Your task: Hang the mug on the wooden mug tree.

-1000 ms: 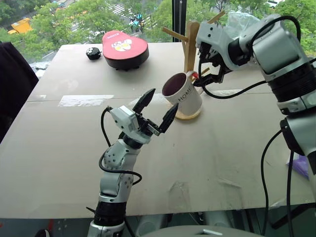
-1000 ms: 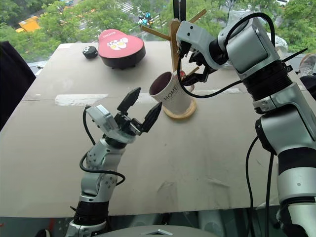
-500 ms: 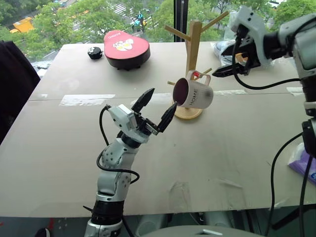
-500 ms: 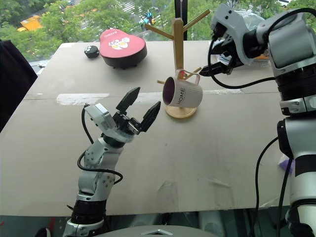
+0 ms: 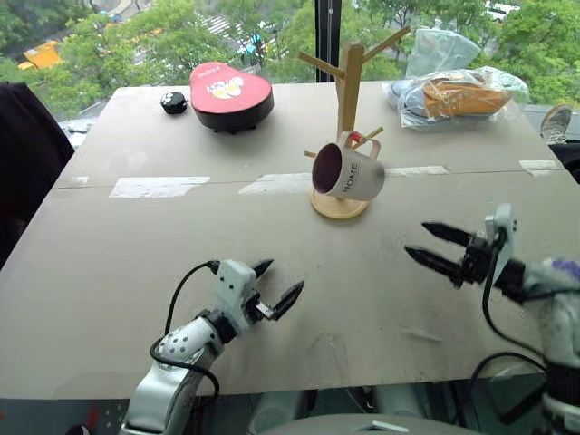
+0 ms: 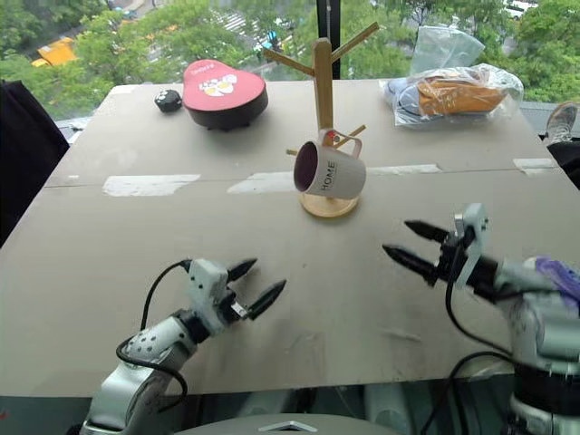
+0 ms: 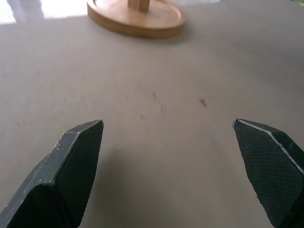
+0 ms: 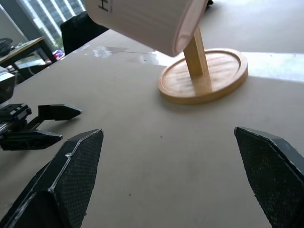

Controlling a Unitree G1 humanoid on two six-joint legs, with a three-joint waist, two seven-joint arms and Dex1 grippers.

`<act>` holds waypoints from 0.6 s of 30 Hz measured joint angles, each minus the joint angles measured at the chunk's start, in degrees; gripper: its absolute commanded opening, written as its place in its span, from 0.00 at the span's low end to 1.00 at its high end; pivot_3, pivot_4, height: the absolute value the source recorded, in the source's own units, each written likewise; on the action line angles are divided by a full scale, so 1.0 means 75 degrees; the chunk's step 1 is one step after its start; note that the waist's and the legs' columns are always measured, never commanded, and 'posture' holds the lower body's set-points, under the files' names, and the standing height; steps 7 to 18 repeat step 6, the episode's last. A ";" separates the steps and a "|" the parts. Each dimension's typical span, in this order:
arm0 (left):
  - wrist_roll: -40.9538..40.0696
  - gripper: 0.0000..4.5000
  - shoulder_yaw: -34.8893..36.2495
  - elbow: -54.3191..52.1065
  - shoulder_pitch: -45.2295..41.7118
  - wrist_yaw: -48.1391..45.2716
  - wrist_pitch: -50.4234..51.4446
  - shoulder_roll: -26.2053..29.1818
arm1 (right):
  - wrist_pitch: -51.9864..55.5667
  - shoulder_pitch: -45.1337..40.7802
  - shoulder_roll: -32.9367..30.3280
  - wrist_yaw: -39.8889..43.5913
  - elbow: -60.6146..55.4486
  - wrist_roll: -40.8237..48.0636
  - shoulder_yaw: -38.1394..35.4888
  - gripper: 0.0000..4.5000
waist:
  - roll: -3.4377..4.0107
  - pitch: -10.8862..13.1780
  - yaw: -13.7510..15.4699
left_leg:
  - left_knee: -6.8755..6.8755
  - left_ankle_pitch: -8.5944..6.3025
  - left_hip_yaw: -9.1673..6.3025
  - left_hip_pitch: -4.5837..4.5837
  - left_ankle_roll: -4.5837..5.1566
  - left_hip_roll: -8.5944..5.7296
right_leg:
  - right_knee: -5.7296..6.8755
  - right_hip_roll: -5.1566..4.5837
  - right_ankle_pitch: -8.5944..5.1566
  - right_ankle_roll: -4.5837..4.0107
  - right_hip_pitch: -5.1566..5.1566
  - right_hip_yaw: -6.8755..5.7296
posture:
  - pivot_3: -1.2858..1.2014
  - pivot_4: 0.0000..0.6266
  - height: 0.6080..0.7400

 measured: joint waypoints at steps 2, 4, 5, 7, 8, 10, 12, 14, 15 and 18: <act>0.0041 1.00 -0.0032 -0.0186 0.0104 -0.0041 0.0024 0.0076 | -0.0982 0.0540 0.0262 -0.0100 0.0004 -0.0238 0.0105 0.99 | -0.0003 0.0000 -0.0005 | -0.0005 -0.0001 0.0005 0.0063 0.0000 0.0006 | -0.0010 0.0008 0.0002 0.0004 0.0064 -0.0001 | 0.52 0.24 1.00; 0.0058 1.00 -0.0064 -0.0334 0.0288 -0.0090 0.0051 0.0164 | -0.1895 0.1128 0.0467 -0.0172 0.0052 -0.0594 0.0445 0.99 | 0.0014 0.0006 -0.0022 | -0.0020 -0.0026 0.0006 0.0140 0.0038 0.0018 | -0.0027 0.0015 -0.0006 0.0012 0.0142 -0.0003 | 0.52 0.24 1.00; 0.0107 1.00 -0.0068 -0.0340 0.0343 -0.0102 0.0055 0.0173 | -0.2350 0.1367 0.0562 -0.0244 0.0162 -0.0806 0.0660 0.99 | 0.0016 0.0005 -0.0031 | -0.0021 -0.0024 0.0007 0.0142 0.0038 0.0019 | -0.0027 0.0018 -0.0010 0.0020 0.0140 -0.0003 | 0.52 0.24 1.00; 0.0179 1.00 -0.0069 -0.0340 0.0388 -0.0099 0.0051 0.0190 | -0.2604 0.1505 0.0631 -0.0338 0.0246 -0.0940 0.0805 0.99 | 0.0014 0.0005 -0.0035 | -0.0020 -0.0021 0.0007 0.0143 0.0032 0.0022 | -0.0027 0.0023 -0.0004 0.0010 0.0139 -0.0002 | 0.52 0.24 1.00; 0.0179 1.00 -0.0069 -0.0340 0.0388 -0.0099 0.0051 0.0190 | -0.2604 0.1505 0.0631 -0.0338 0.0246 -0.0940 0.0805 0.99 | 0.0014 0.0005 -0.0035 | -0.0020 -0.0021 0.0007 0.0143 0.0032 0.0022 | -0.0027 0.0023 -0.0004 0.0010 0.0139 -0.0002 | 0.52 0.24 1.00; 0.0179 1.00 -0.0069 -0.0340 0.0388 -0.0099 0.0051 0.0190 | -0.2604 0.1505 0.0631 -0.0338 0.0246 -0.0940 0.0805 0.99 | 0.0014 0.0005 -0.0035 | -0.0020 -0.0021 0.0007 0.0143 0.0032 0.0022 | -0.0027 0.0023 -0.0004 0.0010 0.0139 -0.0002 | 0.52 0.24 1.00; 0.0179 1.00 -0.0069 -0.0340 0.0388 -0.0099 0.0051 0.0190 | -0.2604 0.1505 0.0631 -0.0338 0.0246 -0.0940 0.0805 0.99 | 0.0014 0.0005 -0.0035 | -0.0020 -0.0021 0.0007 0.0143 0.0032 0.0022 | -0.0027 0.0023 -0.0004 0.0010 0.0139 -0.0002 | 0.52 0.24 1.00; 0.0179 1.00 -0.0069 -0.0340 0.0388 -0.0099 0.0051 0.0190 | -0.2604 0.1505 0.0631 -0.0338 0.0246 -0.0940 0.0805 0.99 | 0.0014 0.0005 -0.0035 | -0.0020 -0.0021 0.0007 0.0143 0.0032 0.0022 | -0.0027 0.0023 -0.0004 0.0010 0.0139 -0.0002 | 0.52 0.24 1.00; 0.0179 1.00 -0.0069 -0.0340 0.0388 -0.0099 0.0051 0.0190 | -0.2604 0.1505 0.0631 -0.0338 0.0246 -0.0940 0.0805 0.99 | 0.0014 0.0005 -0.0035 | -0.0020 -0.0021 0.0007 0.0143 0.0032 0.0022 | -0.0027 0.0023 -0.0004 0.0010 0.0139 -0.0002 | 0.52 0.24 1.00; 0.0179 1.00 -0.0069 -0.0340 0.0388 -0.0099 0.0051 0.0190 | -0.2604 0.1505 0.0631 -0.0338 0.0246 -0.0940 0.0805 0.99 | 0.0014 0.0005 -0.0035 | -0.0020 -0.0021 0.0007 0.0143 0.0032 0.0022 | -0.0027 0.0023 -0.0004 0.0010 0.0139 -0.0002 | 0.52 0.24 1.00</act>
